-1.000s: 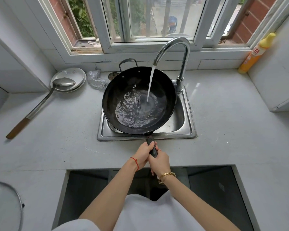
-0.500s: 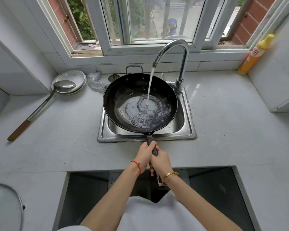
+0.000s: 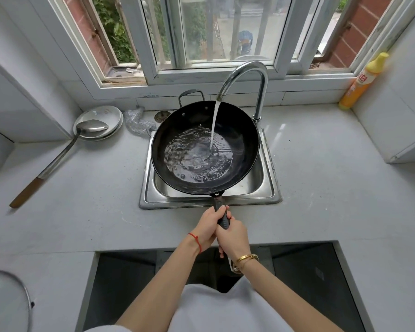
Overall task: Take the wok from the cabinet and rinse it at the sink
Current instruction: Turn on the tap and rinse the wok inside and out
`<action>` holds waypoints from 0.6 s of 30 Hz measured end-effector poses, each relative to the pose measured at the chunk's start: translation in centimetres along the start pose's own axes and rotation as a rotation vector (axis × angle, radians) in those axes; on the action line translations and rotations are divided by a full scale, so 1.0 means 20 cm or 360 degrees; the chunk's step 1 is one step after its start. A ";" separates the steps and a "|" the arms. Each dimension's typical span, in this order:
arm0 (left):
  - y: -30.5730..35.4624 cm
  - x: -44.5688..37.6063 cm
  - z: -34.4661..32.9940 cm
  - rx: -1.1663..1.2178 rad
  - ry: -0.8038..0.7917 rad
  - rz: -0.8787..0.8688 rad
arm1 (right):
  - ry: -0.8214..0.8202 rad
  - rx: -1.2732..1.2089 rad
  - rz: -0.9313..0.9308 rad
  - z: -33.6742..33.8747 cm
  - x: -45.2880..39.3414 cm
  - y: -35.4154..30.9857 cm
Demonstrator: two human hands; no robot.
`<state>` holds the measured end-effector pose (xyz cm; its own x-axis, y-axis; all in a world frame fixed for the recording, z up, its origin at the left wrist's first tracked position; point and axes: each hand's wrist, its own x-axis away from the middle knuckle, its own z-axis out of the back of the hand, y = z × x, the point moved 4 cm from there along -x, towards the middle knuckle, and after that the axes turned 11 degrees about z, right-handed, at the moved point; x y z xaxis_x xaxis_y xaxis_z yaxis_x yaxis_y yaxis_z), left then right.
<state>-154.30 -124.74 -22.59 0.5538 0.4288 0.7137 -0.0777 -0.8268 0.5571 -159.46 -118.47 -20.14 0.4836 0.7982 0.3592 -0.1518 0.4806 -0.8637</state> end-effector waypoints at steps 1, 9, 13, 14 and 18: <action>-0.01 -0.01 0.00 -0.0038 0.0022 -0.0005 | -0.0010 -0.0008 0.0003 0.01 0.00 0.01; -0.01 0.01 0.03 -0.0513 0.0390 -0.0137 | -0.0193 -0.0242 -0.0128 0.00 -0.01 0.00; 0.03 0.02 0.05 -0.0593 0.0444 -0.0163 | -0.0230 -0.0270 -0.0151 0.00 -0.01 -0.04; 0.04 0.03 0.05 -0.0576 0.0438 -0.0162 | -0.0228 -0.0269 -0.0149 0.00 -0.01 -0.06; 0.07 0.06 0.05 -0.0457 0.0346 -0.0152 | -0.0194 -0.0240 -0.0121 -0.01 -0.01 -0.10</action>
<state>-152.95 -125.81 -21.44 0.3831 0.5922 0.7089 -0.2807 -0.6565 0.7001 -159.04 -119.70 -18.53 0.3795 0.8042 0.4574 0.0164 0.4885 -0.8724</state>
